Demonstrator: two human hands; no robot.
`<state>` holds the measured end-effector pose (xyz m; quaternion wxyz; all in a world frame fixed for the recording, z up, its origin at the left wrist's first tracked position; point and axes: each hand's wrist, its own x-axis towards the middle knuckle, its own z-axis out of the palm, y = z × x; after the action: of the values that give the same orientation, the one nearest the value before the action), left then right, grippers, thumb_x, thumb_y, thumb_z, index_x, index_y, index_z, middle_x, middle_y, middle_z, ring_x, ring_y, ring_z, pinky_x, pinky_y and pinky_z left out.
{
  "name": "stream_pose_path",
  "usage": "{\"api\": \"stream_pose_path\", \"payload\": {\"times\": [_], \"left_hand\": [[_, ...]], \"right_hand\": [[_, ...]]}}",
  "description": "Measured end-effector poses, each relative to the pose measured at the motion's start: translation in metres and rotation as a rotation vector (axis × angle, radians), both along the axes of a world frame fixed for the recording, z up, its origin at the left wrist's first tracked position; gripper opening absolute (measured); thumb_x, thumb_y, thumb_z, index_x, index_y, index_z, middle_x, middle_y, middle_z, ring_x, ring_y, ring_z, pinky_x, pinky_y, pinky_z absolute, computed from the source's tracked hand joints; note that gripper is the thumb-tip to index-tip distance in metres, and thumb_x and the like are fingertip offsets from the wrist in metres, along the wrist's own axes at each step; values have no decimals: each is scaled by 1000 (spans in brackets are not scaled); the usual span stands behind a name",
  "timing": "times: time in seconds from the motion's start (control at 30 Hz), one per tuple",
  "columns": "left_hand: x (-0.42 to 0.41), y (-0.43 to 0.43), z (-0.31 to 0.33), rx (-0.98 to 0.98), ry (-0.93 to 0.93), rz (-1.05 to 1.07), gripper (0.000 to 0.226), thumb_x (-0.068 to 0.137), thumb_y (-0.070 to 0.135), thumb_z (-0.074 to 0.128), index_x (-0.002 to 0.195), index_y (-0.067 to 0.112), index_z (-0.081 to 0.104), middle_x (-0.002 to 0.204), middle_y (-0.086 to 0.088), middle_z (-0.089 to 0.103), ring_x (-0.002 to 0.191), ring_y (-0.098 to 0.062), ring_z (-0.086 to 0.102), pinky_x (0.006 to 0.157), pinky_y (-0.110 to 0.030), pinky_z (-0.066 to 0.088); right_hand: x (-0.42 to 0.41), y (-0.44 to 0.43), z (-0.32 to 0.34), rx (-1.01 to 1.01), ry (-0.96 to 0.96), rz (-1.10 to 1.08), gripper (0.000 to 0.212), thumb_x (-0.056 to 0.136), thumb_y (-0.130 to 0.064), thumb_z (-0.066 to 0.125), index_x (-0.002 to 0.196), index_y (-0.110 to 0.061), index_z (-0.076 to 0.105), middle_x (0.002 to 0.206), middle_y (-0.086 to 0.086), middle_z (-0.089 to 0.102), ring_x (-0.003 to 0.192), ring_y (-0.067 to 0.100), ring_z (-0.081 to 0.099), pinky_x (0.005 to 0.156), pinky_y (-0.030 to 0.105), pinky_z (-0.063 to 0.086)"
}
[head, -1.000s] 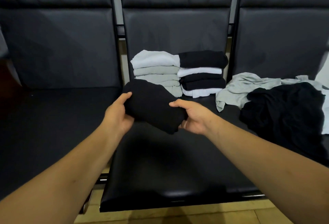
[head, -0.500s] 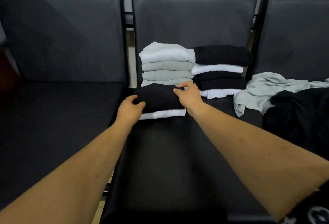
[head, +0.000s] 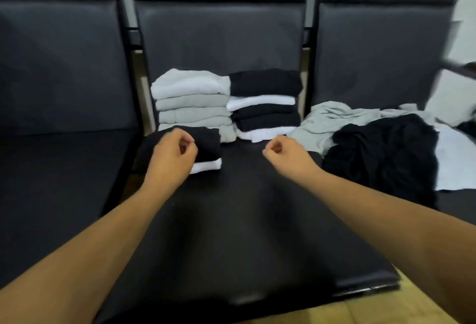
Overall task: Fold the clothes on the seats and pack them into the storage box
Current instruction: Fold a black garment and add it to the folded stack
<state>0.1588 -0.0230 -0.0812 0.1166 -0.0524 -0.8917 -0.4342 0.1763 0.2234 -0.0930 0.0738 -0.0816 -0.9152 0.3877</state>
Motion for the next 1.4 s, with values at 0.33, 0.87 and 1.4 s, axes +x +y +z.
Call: {"api": "stream_pose_path", "payload": {"times": [0.33,0.87,1.4], "left_hand": [[17,218,16,-140,-190,-528,14,91,19,58,92,11,70,89,-3,71,82,-16,64,69,-20,47],[17,360,-56,-40,-171,-494,10,93,23,66,84,19,65,104,-5,62,94,-18,60,75,-22,47],[45,322,102,483,-173,-747,10,96,20,62,101,20,71,106,-14,73,96,-22,69,94,-38,54]], "right_hand": [[75,224,28,479,-122,-519,40,92,-22,61,126,-5,50,130,21,43,118,43,47,98,45,42],[66,288,-5,0,57,-618,23,101,-13,41,79,-6,40,81,9,44,82,23,44,64,30,32],[93,196,230,-1033,688,-411,23,91,-7,48,67,-9,48,66,8,51,62,24,51,61,34,48]]}}
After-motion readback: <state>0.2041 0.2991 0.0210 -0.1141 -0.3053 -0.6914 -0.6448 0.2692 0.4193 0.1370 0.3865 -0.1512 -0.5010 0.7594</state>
